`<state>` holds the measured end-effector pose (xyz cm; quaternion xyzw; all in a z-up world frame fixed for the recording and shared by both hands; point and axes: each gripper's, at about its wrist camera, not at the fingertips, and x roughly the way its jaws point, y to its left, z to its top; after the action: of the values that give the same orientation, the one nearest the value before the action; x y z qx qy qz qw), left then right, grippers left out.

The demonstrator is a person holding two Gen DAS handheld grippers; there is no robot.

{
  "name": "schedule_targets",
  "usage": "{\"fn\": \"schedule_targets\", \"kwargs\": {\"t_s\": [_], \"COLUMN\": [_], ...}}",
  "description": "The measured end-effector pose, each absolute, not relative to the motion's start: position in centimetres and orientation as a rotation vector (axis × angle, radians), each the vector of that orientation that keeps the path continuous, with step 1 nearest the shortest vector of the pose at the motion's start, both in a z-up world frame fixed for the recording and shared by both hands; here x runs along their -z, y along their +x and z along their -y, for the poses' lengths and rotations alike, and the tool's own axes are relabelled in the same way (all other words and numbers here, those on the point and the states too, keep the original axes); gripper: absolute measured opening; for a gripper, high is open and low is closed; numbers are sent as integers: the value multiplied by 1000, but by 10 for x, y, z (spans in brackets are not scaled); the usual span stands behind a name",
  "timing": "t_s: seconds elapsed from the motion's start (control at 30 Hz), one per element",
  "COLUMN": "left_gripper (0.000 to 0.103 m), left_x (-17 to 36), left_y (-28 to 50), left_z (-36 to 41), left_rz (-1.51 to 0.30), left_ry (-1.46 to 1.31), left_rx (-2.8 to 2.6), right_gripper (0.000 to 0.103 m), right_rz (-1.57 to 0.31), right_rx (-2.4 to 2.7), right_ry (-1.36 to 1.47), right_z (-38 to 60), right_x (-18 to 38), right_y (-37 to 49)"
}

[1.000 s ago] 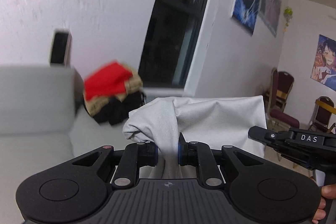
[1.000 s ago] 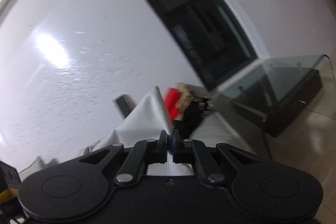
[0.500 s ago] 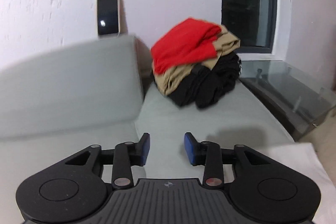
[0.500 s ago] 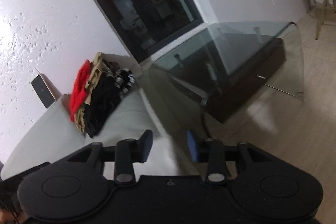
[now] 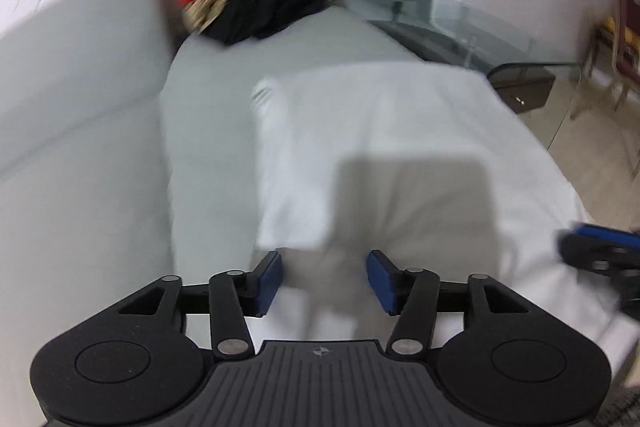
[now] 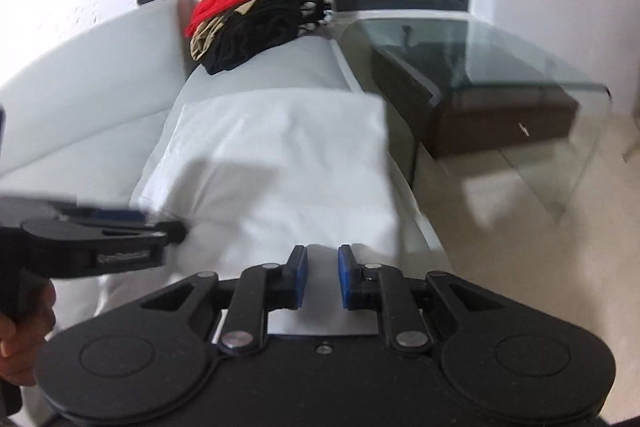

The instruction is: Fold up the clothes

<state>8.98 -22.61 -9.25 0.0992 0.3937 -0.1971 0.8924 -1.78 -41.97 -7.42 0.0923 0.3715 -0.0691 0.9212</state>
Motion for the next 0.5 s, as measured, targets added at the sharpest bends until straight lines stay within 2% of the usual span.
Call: {"fn": "schedule_targets", "kwargs": {"t_s": [0.07,0.1,0.17,0.23,0.33,0.4,0.5], "left_gripper": [54,48,48,50,63,64,64], "left_x": [91,89,82,78,85,97,100], "left_y": [76,71,60,51,49,57,47], "left_z": [203,194,185,194,221,235,227], "left_rz": [-844,-834,-810,-803,-840,-962,-1064], "left_ry": [197,192,152,131,174,222,227], "left_rx": [373,343,327,379,442,434,414], "right_gripper": [15,16,18,24,27,30,41], "right_rz": [-794,-791,-776,-756,-777,-858,-971], "right_rx": [168,167,154,134,139,160,123], "right_ry": [221,236,253,259,267,301,318], "right_z": [422,421,416,407,395,391,380], "right_x": [69,64,54,49,55,66,69], "right_y": [-40,-49,-59,-59,-47,-43,-56]}}
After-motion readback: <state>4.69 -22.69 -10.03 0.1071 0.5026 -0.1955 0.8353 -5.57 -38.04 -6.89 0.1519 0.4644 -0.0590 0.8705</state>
